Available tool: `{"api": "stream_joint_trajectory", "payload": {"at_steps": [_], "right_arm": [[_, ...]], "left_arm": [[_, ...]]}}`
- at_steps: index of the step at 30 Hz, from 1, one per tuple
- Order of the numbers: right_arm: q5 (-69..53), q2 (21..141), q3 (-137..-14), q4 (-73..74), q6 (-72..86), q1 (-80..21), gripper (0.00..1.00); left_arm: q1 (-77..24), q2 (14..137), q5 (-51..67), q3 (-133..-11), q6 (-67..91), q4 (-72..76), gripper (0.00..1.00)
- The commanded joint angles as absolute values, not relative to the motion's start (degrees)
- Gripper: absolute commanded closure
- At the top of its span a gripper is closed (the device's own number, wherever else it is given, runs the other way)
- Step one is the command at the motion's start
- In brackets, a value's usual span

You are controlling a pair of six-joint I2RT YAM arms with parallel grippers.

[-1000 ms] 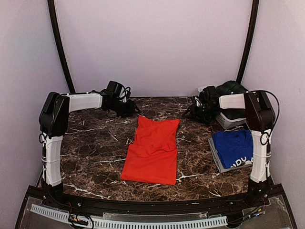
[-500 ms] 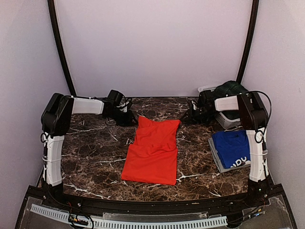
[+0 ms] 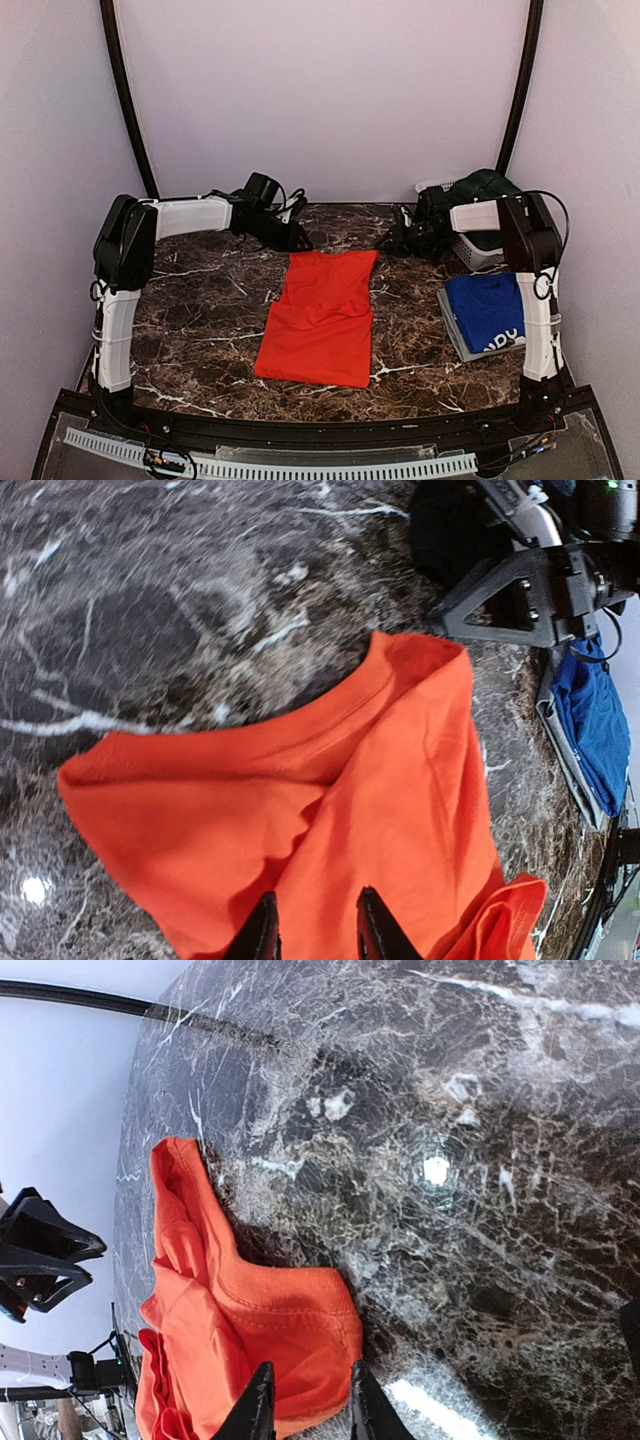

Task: Fold and stack the mixed laundry pile
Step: Adjust the 2/3-rectangle-folded T-shirt at the center of the board.

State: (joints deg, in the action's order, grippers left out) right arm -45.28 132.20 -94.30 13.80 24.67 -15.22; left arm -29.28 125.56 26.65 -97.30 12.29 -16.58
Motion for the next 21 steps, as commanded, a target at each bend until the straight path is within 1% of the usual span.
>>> {"api": "stream_joint_trajectory", "payload": {"at_steps": [1,10,15,21], "right_arm": [[-47.3,133.2,-96.8,11.5,25.7,-15.4,0.77],[-47.5,132.7,-97.1,12.1,25.2,-15.3,0.77],[-47.3,132.8,-96.9,12.2,25.0,-15.4,0.77],[-47.2,133.1,-97.0,12.5,24.9,-15.3,0.77]], "left_arm": [[-30.9,127.8,23.8,-103.9,9.0,-21.6,0.74],[-30.9,128.8,21.5,-104.6,5.6,-25.4,0.78],[-30.8,130.6,20.6,-105.6,3.7,-26.9,0.78],[-30.8,132.0,21.9,-106.6,3.1,-27.7,0.73]]}}
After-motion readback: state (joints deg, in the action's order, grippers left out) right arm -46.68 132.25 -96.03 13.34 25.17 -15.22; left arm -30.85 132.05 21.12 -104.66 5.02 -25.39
